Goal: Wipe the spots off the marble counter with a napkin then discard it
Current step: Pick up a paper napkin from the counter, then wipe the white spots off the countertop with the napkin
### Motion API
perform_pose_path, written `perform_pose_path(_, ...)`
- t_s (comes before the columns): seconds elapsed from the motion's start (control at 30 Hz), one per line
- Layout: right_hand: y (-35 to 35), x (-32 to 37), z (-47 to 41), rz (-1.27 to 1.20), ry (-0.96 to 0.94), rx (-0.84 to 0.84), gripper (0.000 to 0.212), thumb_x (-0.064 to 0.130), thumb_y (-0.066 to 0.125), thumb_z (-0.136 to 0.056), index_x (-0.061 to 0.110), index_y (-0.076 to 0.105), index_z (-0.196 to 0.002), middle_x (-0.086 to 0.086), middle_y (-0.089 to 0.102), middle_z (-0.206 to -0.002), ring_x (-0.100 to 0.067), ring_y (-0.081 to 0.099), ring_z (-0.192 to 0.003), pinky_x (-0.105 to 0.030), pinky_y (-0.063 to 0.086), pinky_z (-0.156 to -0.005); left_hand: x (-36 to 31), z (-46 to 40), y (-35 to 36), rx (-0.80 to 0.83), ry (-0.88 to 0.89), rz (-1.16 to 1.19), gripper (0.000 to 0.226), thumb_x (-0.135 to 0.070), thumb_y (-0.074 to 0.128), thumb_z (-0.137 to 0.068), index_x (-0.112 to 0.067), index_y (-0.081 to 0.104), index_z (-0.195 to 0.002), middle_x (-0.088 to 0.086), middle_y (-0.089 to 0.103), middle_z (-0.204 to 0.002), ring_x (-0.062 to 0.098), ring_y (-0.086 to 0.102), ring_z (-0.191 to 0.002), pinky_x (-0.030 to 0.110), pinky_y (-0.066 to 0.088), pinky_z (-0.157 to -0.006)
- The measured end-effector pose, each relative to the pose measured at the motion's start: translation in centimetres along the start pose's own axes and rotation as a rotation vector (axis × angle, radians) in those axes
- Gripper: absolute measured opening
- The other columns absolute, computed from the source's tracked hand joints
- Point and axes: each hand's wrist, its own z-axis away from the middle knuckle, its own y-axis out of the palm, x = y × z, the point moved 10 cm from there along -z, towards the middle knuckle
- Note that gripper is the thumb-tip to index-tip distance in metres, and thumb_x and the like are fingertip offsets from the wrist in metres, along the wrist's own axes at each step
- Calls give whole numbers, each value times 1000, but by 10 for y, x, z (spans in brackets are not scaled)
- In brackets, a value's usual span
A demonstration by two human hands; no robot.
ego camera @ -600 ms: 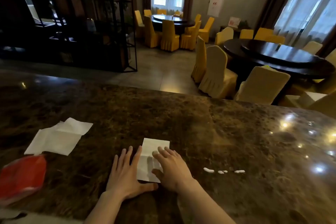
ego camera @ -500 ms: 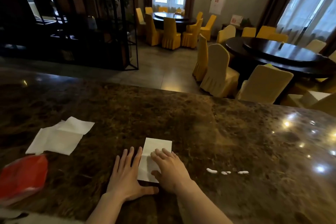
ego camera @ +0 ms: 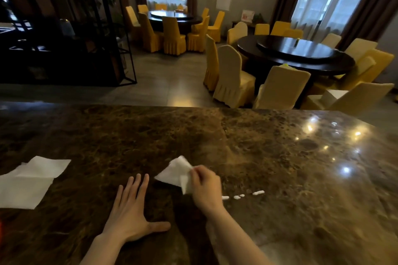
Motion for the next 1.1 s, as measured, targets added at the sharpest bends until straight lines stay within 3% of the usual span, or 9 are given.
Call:
perform_pose_path(0.2, -121, -98, -9, -501, 421, -331, 32, 17, 50, -103, 9, 72, -82, -12, 68, -80, -24, 57, -74, -37, 44, -66, -68, -14, 14, -40, 81, -12, 158, -114, 45, -48, -28, -41, -150, -6, -39, -164, 15, -36, -152, 47, -20, -129)
perform_pose_path(0.3, -194, -126, 4, -430, 395, -493, 31, 17, 50, -104, 16, 72, -82, -16, 74, -91, -26, 64, -81, -39, 49, -72, -91, -21, 31, -34, 88, -44, 156, -118, 31, -47, -26, -40, -151, -3, -39, -165, 17, -36, -153, 48, -18, -130)
perform_pose_path(0.37, -238, -123, 13, -189, 283, -560, 28, 22, 51, -104, 27, 70, -83, 2, 73, -88, -18, 66, -84, -40, 54, -73, -99, -23, 40, -52, 79, -92, 152, -119, 19, -45, -27, -38, -151, -2, -38, -166, 19, -36, -153, 49, -17, -131)
perform_pose_path(0.47, -251, -99, 18, 103, -10, -469, 19, 19, 54, -103, 26, 71, -99, 12, 73, -90, -6, 66, -83, -39, 53, -71, -100, -24, 45, -103, 68, -163, 148, -118, 6, -44, -24, -36, -151, -1, -36, -168, 19, -35, -154, 51, -15, -132)
perform_pose_path(0.57, -206, -95, 24, 330, -195, -215, 23, 18, 57, -101, 13, 67, -122, -4, 70, -125, -20, 65, -114, -42, 53, -93, -99, -23, 47, -124, 72, -204, 146, -117, 2, -47, -23, -35, -153, 0, -37, -167, 20, -37, -153, 51, -15, -132)
perform_pose_path(0.63, -163, -111, 32, 470, -215, 27, 36, 31, 53, -103, 20, 56, -137, 1, 46, -154, -17, 37, -145, -40, 35, -117, -99, -24, 49, -116, 78, -225, 146, -116, 0, -48, -22, -35, -153, 0, -39, -166, 20, -38, -152, 51, -16, -131)
perform_pose_path(0.7, -132, -130, 41, 637, -215, 188, 60, 52, 42, -102, 32, 25, -156, 7, 9, -167, -11, -2, -154, -39, 9, -126, -99, -24, 49, -122, 88, -224, 145, -116, 1, -48, -22, -34, -154, 0, -39, -166, 19, -39, -152, 51, -17, -131)
perform_pose_path(0.8, -116, -143, 42, 806, -199, 222, 74, 68, 24, -99, 40, -12, -156, 5, -16, -167, -16, -23, -151, -46, -6, -125, -98, -24, 49, -139, 84, -222, 145, -116, 1, -48, -22, -33, -153, 0, -38, -166, 19, -39, -152, 51, -17, -131)
perform_pose_path(1.1, -130, -178, 59, 892, -28, 149, 70, 75, 9, -96, 44, -16, -154, 5, -22, -166, -18, -30, -149, -44, -12, -122, -96, -27, 50, -185, 99, -194, 148, -117, 11, -50, -22, -20, -159, 1, -25, -171, 20, -28, -157, 53, -10, -133)
